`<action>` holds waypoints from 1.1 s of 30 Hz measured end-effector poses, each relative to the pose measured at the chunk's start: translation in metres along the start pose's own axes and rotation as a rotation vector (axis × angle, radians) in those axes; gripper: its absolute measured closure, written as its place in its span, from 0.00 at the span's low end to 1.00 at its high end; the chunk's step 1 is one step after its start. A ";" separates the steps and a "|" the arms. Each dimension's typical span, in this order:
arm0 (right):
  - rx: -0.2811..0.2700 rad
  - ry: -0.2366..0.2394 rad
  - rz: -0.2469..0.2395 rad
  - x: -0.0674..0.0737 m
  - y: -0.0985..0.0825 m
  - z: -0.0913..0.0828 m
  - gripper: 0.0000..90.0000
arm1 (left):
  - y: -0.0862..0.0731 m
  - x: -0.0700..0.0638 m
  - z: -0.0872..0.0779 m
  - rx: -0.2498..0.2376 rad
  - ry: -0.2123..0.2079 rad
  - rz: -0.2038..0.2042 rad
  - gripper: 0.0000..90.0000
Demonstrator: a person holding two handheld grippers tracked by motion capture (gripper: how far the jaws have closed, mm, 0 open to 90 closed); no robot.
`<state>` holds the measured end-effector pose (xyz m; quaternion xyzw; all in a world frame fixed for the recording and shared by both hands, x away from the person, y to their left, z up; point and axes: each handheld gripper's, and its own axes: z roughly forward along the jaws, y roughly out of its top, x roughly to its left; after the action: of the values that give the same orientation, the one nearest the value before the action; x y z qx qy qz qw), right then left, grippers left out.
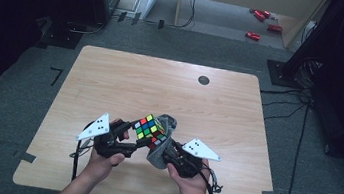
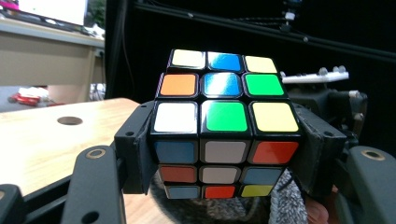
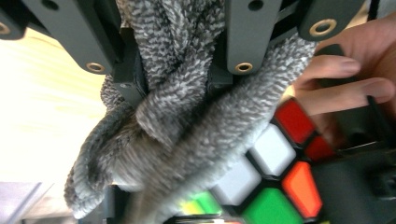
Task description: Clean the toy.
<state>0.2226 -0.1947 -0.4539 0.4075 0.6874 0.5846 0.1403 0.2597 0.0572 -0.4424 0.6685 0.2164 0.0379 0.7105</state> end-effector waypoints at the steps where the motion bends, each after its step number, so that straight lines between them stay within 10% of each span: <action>1: 0.007 0.011 -0.014 0.004 -0.002 0.002 0.74 | -0.001 -0.001 0.002 -0.001 -0.005 0.003 0.39; 7: 0.100 0.088 -0.076 0.017 -0.013 0.014 0.74 | 0.000 0.002 -0.001 0.007 0.017 0.010 0.39; 14: 0.008 -0.012 0.029 -0.007 -0.001 0.000 0.74 | 0.001 0.002 -0.001 0.003 0.010 0.004 0.39; 22: 0.110 0.091 -0.057 0.017 -0.016 0.017 0.74 | -0.003 -0.001 0.003 0.023 0.003 0.018 0.39; 29: 0.030 -0.021 0.036 -0.006 -0.004 0.002 0.74 | 0.001 0.004 -0.003 -0.002 0.014 0.000 0.39; 33: 0.046 0.014 0.002 0.004 -0.006 0.006 0.74 | -0.005 -0.005 0.007 0.019 -0.018 0.005 0.39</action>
<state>0.2217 -0.1873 -0.4596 0.4070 0.7012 0.5717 0.1257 0.2569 0.0484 -0.4459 0.6761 0.2087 0.0313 0.7060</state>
